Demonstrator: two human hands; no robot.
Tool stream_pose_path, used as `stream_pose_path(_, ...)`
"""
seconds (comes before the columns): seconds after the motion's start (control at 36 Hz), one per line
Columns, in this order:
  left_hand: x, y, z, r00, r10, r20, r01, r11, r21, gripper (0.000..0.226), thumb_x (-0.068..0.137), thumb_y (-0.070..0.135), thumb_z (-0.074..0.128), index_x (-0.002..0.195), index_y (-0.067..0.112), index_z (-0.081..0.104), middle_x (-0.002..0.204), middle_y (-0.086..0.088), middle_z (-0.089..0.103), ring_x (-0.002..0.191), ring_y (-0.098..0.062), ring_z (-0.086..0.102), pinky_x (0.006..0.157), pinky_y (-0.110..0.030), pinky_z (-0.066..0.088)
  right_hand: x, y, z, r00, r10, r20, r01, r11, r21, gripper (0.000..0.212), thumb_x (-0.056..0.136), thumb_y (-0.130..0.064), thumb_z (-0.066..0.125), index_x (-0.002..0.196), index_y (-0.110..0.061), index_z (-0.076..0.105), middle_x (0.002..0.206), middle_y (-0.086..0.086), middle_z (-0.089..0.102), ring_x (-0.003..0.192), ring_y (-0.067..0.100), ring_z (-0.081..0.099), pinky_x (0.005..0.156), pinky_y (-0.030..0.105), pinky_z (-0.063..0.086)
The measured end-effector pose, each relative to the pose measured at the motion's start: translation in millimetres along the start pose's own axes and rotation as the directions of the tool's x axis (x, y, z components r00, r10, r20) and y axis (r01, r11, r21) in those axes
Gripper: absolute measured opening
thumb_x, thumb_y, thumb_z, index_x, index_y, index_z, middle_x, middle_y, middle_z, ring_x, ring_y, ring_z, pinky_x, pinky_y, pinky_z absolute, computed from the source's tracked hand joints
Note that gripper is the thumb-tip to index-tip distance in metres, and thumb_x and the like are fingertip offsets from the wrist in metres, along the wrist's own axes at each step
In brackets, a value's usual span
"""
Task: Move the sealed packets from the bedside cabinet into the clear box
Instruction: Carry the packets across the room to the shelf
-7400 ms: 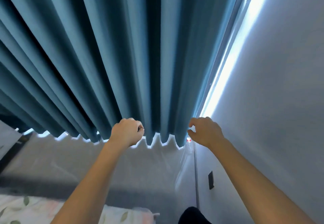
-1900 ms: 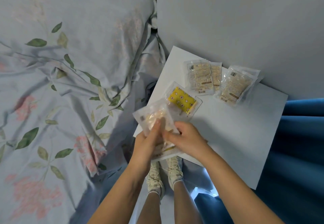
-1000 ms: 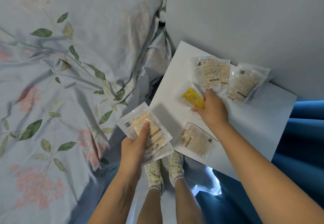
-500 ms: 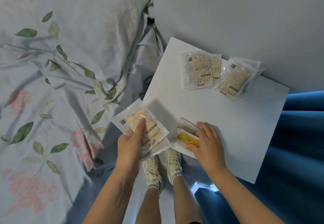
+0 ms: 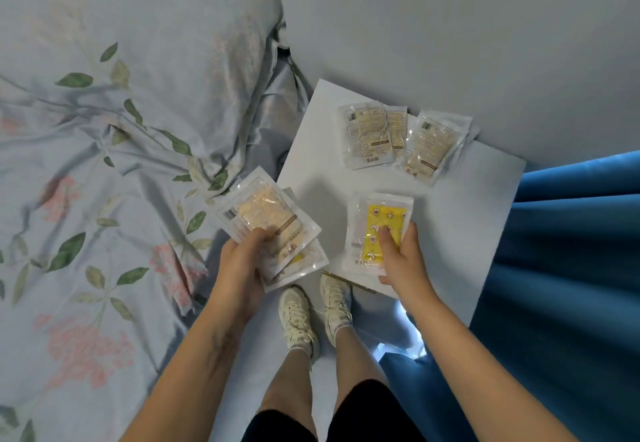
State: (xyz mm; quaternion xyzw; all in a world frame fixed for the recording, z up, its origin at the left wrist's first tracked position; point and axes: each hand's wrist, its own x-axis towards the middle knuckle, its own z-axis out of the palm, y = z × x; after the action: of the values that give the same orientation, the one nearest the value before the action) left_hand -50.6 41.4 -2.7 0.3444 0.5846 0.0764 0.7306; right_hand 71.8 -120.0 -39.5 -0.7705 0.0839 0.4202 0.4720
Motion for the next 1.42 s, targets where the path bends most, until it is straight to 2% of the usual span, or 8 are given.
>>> stream_pose_path(0.08,-30,24,2,0.995,0.055,0.08,-0.057,0.998,0.017,0.02,0.09,-0.005,0.049,0.092,0.007,0.065,0.077,-0.003,0.074,0.071,-0.018,0.071,0.065,-0.032,0.059,-29,-36,-13,1.0,0.004,0.016,-0.005,0.996,0.084,0.026,0.099,-0.033,0.044,0.124,-0.034,0.037,0.12,-0.01,0.054,0.095,0.009,0.058,0.059,0.027,0.046)
stream_pose_path(0.28,-110,79,2,0.965,0.159,0.21,-0.17,0.985,0.039,0.027,0.075,0.012,0.064,0.101,0.008,0.066,0.093,-0.008,0.075,0.083,-0.022,0.072,0.075,-0.033,0.059,-112,-118,-36,0.987,-0.154,0.036,0.148,0.98,0.132,0.037,0.095,-0.031,0.052,0.13,-0.034,0.041,0.106,-0.023,0.058,0.089,-0.001,0.059,0.053,0.017,0.047)
stream_pose_path(0.44,-185,114,-7,0.935,0.283,0.213,-0.303,0.95,0.07,0.02,0.085,0.008,0.058,0.104,0.006,0.066,0.095,-0.009,0.075,0.083,-0.022,0.073,0.064,-0.026,0.059,-174,-166,-50,0.958,-0.275,0.082,0.259,0.951,0.169,0.035,0.091,-0.036,0.057,0.124,-0.041,0.049,0.105,-0.02,0.066,0.087,0.003,0.068,0.053,0.016,0.049)
stream_pose_path(0.69,-279,136,-48,0.898,0.439,-0.015,-0.44,0.897,-0.044,0.008,0.087,0.002,0.058,0.093,0.003,0.063,0.062,0.002,0.071,0.049,-0.007,0.064,0.039,-0.011,0.042,-248,-212,-28,0.831,-0.449,0.328,0.451,0.89,0.074,0.018,0.088,-0.029,0.061,0.105,-0.035,0.061,0.095,-0.02,0.071,0.088,0.001,0.069,0.067,0.017,0.056)
stream_pose_path(0.97,-369,102,-137,0.848,0.385,-0.365,-0.464,0.871,-0.16,0.028,0.069,0.019,0.076,0.096,0.015,0.07,0.088,-0.006,0.076,0.073,-0.022,0.072,0.051,-0.024,0.052,-324,-225,42,0.669,-0.431,0.605,0.51,0.859,0.048,0.024,0.085,-0.031,0.063,0.109,-0.031,0.06,0.099,-0.013,0.072,0.089,0.007,0.071,0.066,0.021,0.057)
stream_pose_path(1.08,-402,70,-169,0.827,0.31,-0.468,-0.463,0.848,-0.257,0.023,0.068,0.016,0.079,0.091,0.017,0.074,0.098,-0.011,0.075,0.087,-0.028,0.072,0.078,-0.04,0.055,-361,-212,73,0.6,-0.405,0.69,0.519,0.853,0.049,0.026,0.085,-0.032,0.063,0.11,-0.031,0.06,0.101,-0.011,0.072,0.09,0.008,0.071,0.072,0.026,0.058)
stream_pose_path(1.22,-448,24,-211,0.776,0.27,-0.571,-0.508,0.804,-0.31,0.035,0.066,0.015,0.079,0.099,0.014,0.07,0.095,-0.007,0.075,0.085,-0.022,0.072,0.068,-0.029,0.057,-414,-180,108,0.499,-0.364,0.786,0.559,0.828,0.029,0.027,0.082,-0.034,0.063,0.109,-0.031,0.061,0.105,-0.006,0.072,0.092,0.009,0.07,0.076,0.029,0.057)
stream_pose_path(1.42,-531,-61,-283,0.689,0.15,-0.709,-0.548,0.748,-0.375,0.029,0.067,0.026,0.065,0.093,0.019,0.072,0.095,-0.007,0.075,0.084,-0.024,0.072,0.076,-0.041,0.053,-514,-107,151,0.355,-0.26,0.898,0.614,0.789,-0.014,0.024,0.073,-0.041,0.063,0.095,-0.033,0.063,0.094,-0.008,0.074,0.086,0.012,0.072,0.074,0.031,0.056)
